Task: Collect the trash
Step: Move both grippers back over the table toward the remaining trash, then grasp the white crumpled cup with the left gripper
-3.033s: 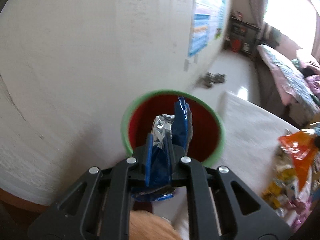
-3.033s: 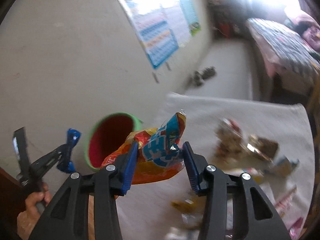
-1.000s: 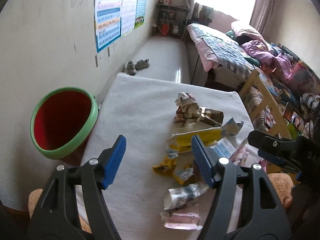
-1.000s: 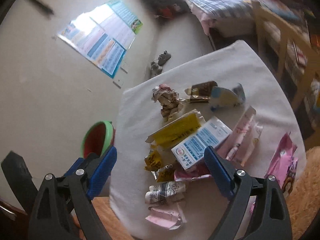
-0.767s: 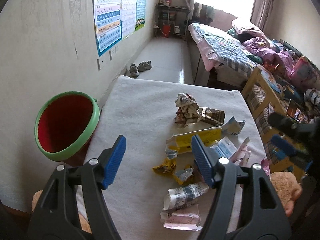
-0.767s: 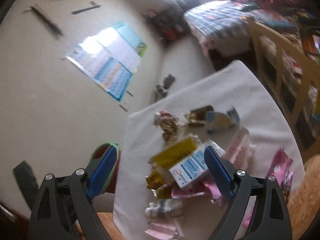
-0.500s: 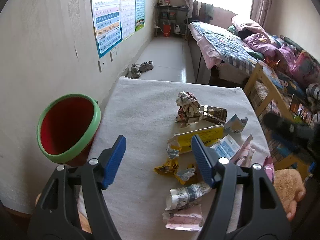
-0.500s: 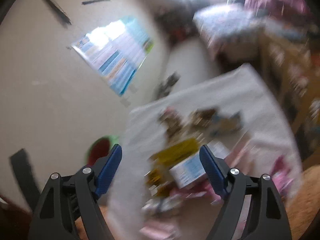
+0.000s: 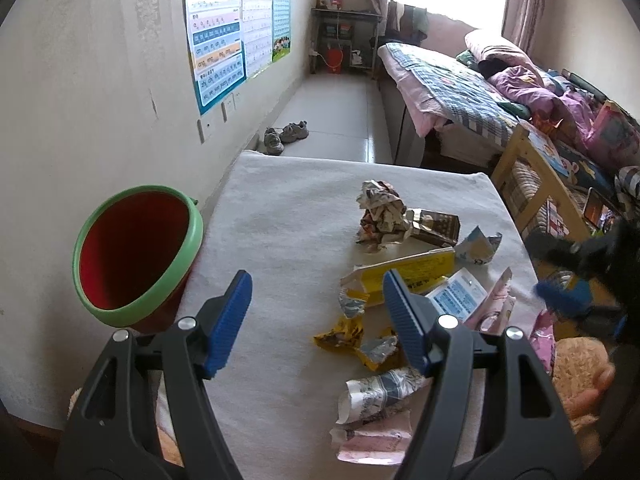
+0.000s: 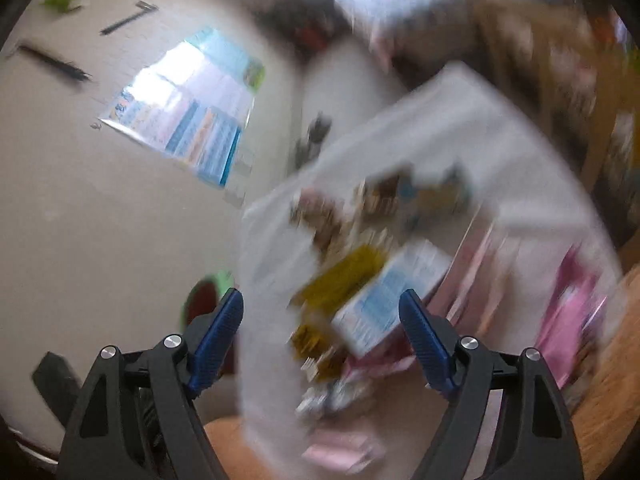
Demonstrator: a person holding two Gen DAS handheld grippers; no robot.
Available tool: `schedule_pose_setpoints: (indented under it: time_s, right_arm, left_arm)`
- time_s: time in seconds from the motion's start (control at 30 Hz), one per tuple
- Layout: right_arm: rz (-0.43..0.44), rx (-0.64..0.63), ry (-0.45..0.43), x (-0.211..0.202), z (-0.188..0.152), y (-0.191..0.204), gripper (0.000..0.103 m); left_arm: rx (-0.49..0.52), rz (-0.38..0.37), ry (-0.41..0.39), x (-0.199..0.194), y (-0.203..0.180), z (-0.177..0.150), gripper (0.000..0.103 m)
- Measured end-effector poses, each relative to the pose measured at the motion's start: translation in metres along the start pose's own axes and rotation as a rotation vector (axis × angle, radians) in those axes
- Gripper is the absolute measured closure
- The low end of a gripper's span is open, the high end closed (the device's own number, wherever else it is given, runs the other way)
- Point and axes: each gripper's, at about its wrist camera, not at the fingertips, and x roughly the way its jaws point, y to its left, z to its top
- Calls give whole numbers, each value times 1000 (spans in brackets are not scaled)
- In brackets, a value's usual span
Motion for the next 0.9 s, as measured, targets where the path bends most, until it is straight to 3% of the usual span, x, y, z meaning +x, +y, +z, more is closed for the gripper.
schedule_pose_setpoints:
  time_s: [0.1,0.17,0.23,0.4,0.57,0.63,0.77,0.9]
  right_arm:
    - [-241,-262,-180,-13,-3,28,22]
    - [-321,-383,-209,-11,-8,38,21]
    - [-302,-410,-172,-4,-13,37,16]
    - [-187,-368,28,15,-20,15,14]
    - [-205,-307,130,20,-27,-15,14]
    - [-199,-293,148,18,-29,-21,15]
    - [-211,-268,161,20,-27,-28,15]
    - [-230,-297,180,24,-29,-27,15]
  left_arm:
    - [21,25,-19,-1,-3,-1,28]
    - [30,35,-30,0,-4,-2,26]
    - [27,27,-25,2,-3,-2,25]
    - [50,-5,21,10,2,-8,21]
    - [69,-83,141,32,-2,-35,21]
    - [103,-125,208,43,-9,-51,21]
    - [199,-133,281,58,-24,-74,21]
    - [189,-146,322,73,-26,-76,25]
